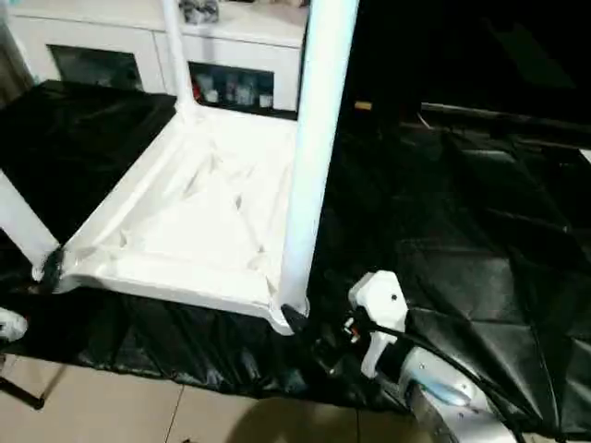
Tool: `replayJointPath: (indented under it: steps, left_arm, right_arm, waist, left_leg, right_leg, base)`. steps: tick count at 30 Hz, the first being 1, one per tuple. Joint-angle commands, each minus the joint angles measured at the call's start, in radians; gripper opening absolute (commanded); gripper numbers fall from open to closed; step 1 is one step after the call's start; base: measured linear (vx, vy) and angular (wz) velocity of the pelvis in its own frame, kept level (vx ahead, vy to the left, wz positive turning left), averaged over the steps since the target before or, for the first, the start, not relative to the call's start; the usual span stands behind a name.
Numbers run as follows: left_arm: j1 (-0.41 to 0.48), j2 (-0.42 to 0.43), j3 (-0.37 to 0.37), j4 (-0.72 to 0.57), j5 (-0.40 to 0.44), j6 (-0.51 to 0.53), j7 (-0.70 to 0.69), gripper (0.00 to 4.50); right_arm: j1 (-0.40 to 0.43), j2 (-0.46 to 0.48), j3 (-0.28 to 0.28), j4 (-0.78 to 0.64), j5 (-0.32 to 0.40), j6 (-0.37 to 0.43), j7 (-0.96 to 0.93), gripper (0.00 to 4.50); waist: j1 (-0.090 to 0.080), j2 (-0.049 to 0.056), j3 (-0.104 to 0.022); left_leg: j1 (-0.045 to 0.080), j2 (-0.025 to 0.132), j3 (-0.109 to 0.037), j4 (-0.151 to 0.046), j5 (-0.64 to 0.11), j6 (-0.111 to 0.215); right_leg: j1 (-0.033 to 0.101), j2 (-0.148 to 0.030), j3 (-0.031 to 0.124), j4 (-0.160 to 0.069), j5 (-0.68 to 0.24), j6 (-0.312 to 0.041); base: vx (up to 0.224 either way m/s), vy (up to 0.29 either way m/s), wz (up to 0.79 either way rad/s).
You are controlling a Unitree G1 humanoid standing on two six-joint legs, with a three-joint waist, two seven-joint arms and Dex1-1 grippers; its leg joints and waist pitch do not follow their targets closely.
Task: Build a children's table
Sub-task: Flip table
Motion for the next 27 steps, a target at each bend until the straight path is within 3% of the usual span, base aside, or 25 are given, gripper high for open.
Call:
replayJointPath:
  steps: [1,3,5,8,10,11,15,23,27]
  left_arm:
    - [-0.046,0.020,-0.043,0.056,0.020,0.009,-0.036,4.42]
    - [-0.071,0.021,-0.046,0.081,0.014,0.013,-0.052,4.42]
    - [-0.107,0.027,-0.058,0.114,0.024,0.034,-0.057,4.08]
    - [-0.128,0.030,-0.076,0.131,0.033,0.048,-0.069,3.94]
    - [-0.132,0.025,-0.077,0.129,0.024,0.053,-0.074,3.78]
    - [-0.142,0.019,-0.083,0.136,0.015,0.056,-0.081,3.66]
    - [-0.153,0.000,-0.103,0.129,0.003,0.074,-0.087,3.35]
    - [-0.086,-0.082,-0.164,0.000,0.016,0.196,-0.009,2.83]
    - [-0.068,-0.121,-0.151,-0.027,0.003,0.232,0.044,2.58]
  right_arm:
    - [-0.018,-0.007,-0.004,0.006,-0.008,-0.013,0.007,4.50]
    - [-0.017,-0.012,-0.007,0.003,-0.007,-0.014,0.011,4.50]
    - [-0.001,-0.034,-0.028,-0.010,0.007,-0.015,0.031,4.50]
    - [0.027,-0.068,-0.053,-0.030,0.026,-0.016,0.060,4.50]
    - [0.035,-0.079,-0.060,-0.036,0.032,-0.016,0.069,4.50]
    - [0.045,-0.099,-0.063,-0.046,0.043,-0.009,0.088,4.50]
    - [0.050,-0.127,-0.060,-0.061,0.059,0.007,0.120,4.50]
    - [0.042,-0.148,-0.070,-0.059,0.084,0.017,0.139,4.50]
    - [0.017,-0.126,-0.048,-0.037,0.074,0.019,0.118,4.50]
  waist:
    - [0.001,0.025,-0.035]
    - [0.000,0.021,-0.036]
    - [0.001,0.026,-0.039]
    - [0.003,0.024,-0.039]
    - [0.006,0.024,-0.038]
    - [0.009,0.025,-0.035]
    - [0.017,0.024,-0.033]
    - [0.020,0.020,-0.034]
    - [0.017,0.014,-0.031]
  left_leg:
    - [0.005,0.098,-0.046,-0.092,-0.185,0.009]
    - [0.003,0.099,-0.046,-0.093,-0.178,0.007]
    - [0.005,0.099,-0.043,-0.090,-0.174,0.007]
    - [0.002,0.100,-0.041,-0.086,-0.157,0.018]
    - [-0.001,0.099,-0.039,-0.086,-0.156,0.030]
    - [0.002,0.100,-0.039,-0.087,-0.177,0.032]
    - [0.003,0.102,-0.039,-0.090,-0.193,0.032]
    - [-0.001,0.105,-0.035,-0.087,-0.175,0.038]
    - [-0.004,0.098,-0.033,-0.087,-0.180,0.048]
  right_leg:
    - [0.021,-0.131,0.083,-0.058,-0.163,-0.121]
    - [0.024,-0.132,0.082,-0.056,-0.132,-0.128]
    - [0.026,-0.132,0.082,-0.052,-0.088,-0.146]
    - [0.029,-0.135,0.082,-0.048,-0.057,-0.162]
    - [0.030,-0.138,0.082,-0.050,-0.079,-0.169]
    - [0.028,-0.138,0.082,-0.058,-0.136,-0.163]
    - [0.026,-0.138,0.082,-0.064,-0.198,-0.144]
    - [0.025,-0.138,0.079,-0.062,-0.182,-0.156]
    - [0.026,-0.138,0.077,-0.070,-0.239,-0.136]
  base:
    - [0.000,0.000,0.00]
    - [0.000,0.000,0.00]
    - [0.000,0.000,0.00]
    - [0.000,0.000,0.00]
    - [0.000,0.000,0.00]
    - [0.000,0.000,0.00]
    - [0.000,0.000,0.00]
    - [0.000,0.000,0.00]
    - [0.000,0.000,0.00]
